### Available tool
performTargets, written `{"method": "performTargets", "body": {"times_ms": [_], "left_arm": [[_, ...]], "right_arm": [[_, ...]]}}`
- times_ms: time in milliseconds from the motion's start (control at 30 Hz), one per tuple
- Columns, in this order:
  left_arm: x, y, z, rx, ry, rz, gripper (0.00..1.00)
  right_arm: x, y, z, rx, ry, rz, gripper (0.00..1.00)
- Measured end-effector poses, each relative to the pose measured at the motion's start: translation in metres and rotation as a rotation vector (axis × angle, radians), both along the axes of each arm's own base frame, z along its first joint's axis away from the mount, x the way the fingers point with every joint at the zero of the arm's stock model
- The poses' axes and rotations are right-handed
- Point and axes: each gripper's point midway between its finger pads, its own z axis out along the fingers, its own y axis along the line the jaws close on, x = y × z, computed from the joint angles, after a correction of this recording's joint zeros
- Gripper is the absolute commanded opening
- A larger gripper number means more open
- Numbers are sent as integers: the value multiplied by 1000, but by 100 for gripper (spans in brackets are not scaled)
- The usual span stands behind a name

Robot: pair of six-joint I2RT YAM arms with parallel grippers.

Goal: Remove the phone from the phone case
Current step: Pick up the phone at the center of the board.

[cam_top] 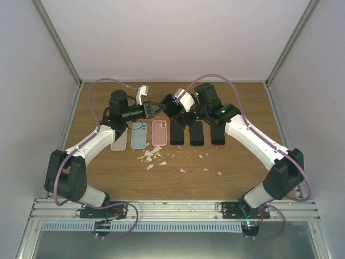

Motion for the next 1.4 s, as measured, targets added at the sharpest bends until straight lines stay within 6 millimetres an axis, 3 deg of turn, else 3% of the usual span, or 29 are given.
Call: {"method": "performTargets", "body": {"times_ms": [267, 467, 600, 833, 1200, 1400], "left_arm": [[-6, 10, -16, 68, -21, -46, 0], [-25, 5, -21, 105, -62, -168, 0], [-37, 2, -12, 122, -136, -248, 0], [-64, -8, -1, 122, -234, -377, 0], [-89, -24, -1, 139, -302, -489, 0], [-96, -32, 6, 143, -343, -521, 0]], "right_arm": [[-25, -5, 38, 133, 17, 120, 100], [-31, -28, 31, 173, 127, 161, 100], [-49, -31, 24, 176, 206, 231, 98], [-73, -27, 21, 194, 292, 336, 79], [-75, -20, 11, 178, 357, 360, 54], [-80, -17, 12, 175, 359, 381, 35]]}}
